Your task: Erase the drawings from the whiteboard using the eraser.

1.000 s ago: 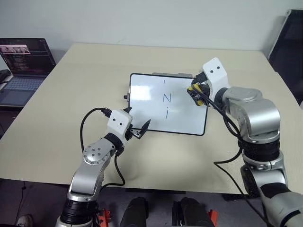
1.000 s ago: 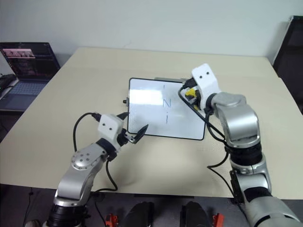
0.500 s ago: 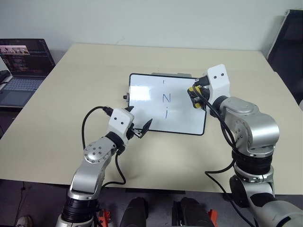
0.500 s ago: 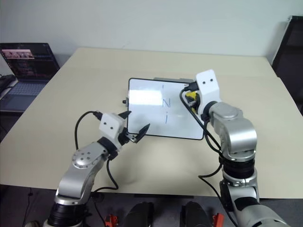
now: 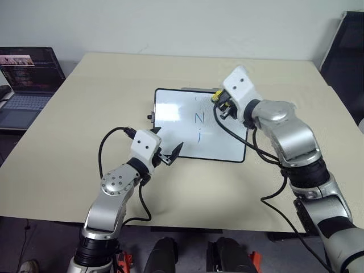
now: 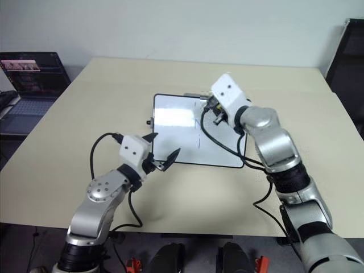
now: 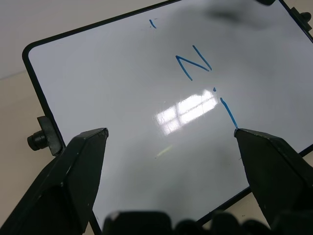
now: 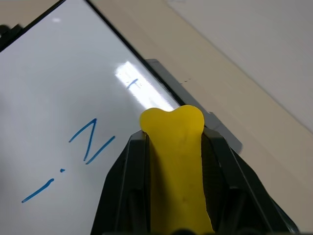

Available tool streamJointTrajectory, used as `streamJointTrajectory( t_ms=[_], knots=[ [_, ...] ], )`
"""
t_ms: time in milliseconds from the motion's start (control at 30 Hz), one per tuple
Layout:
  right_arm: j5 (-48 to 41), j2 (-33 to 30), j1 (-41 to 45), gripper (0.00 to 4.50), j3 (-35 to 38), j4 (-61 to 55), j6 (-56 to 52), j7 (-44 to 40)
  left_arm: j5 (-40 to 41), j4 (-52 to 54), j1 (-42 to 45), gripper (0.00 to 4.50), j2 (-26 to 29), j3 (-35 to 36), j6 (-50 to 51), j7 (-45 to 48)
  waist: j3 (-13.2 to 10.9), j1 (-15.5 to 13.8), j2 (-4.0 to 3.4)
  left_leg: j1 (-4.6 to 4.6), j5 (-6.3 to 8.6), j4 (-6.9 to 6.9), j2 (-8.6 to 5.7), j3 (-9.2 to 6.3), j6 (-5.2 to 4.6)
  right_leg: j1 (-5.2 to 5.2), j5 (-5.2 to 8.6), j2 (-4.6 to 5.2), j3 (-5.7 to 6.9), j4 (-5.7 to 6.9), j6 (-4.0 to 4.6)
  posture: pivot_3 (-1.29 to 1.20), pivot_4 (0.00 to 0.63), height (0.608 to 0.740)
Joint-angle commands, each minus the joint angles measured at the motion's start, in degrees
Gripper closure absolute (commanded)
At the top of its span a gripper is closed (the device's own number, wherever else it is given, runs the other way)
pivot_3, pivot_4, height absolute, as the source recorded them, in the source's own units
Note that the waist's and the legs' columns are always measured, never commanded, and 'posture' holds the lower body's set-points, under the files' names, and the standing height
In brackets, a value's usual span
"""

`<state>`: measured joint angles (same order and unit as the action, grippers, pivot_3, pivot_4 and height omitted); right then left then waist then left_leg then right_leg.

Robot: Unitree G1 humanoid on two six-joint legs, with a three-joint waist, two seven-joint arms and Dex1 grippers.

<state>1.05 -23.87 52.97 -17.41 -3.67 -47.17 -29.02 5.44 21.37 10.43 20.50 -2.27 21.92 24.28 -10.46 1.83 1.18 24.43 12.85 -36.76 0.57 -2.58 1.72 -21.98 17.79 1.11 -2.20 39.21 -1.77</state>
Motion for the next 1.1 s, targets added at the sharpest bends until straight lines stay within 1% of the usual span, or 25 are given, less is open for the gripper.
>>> streamJointTrajectory(
  t_ms=[33,367,567,867,1100],
  knots=[
    [1.3,1.5,3.8,3.42,-2.1,2.5,5.0,-1.9,0.0,1.5,0.2,0.00,0.2,0.6,-0.6,-0.5,0.0,0.0,0.00,0.00,0.00,0.00,0.00,-0.01,0.00,0.00,0.00,0.00,0.00,0.00,0.00,0.00,0.150,0.740],
    [4.5,6.4,9.3,3.42,-6.1,12.3,11.5,-5.0,-0.3,2.0,-0.5,0.00,-0.1,0.5,-0.6,-1.5,0.0,-0.1,0.00,0.00,0.00,-0.05,0.01,-0.03,0.00,-0.01,0.00,0.02,0.00,0.05,0.00,0.00,0.150,0.740],
    [7.7,6.7,11.2,3.42,-7.9,18.9,15.3,-6.4,-0.4,2.8,-1.4,0.00,-0.3,0.5,-0.6,-2.3,0.0,-0.1,0.00,0.00,0.00,-0.08,0.01,-0.01,0.00,-0.04,0.00,0.02,0.00,0.15,0.00,0.00,0.150,0.740],
    [10.4,8.1,10.6,3.42,-8.0,26.7,19.8,-6.6,-0.4,3.1,-1.7,0.00,-0.5,0.3,-0.5,-2.9,0.0,-0.1,0.00,-0.05,0.00,-0.14,0.01,0.06,0.01,-0.08,0.00,0.01,0.00,0.34,0.00,0.00,0.150,0.740],
    [11.4,9.2,9.2,3.42,-7.3,27.4,19.6,-7.2,-0.4,3.0,-1.6,0.00,-0.5,0.5,-0.7,-3.0,0.0,0.0,0.00,-0.46,-0.01,-0.17,0.01,0.26,0.00,0.08,0.01,0.01,-0.10,0.65,0.01,0.00,0.150,0.740]
  ],
)
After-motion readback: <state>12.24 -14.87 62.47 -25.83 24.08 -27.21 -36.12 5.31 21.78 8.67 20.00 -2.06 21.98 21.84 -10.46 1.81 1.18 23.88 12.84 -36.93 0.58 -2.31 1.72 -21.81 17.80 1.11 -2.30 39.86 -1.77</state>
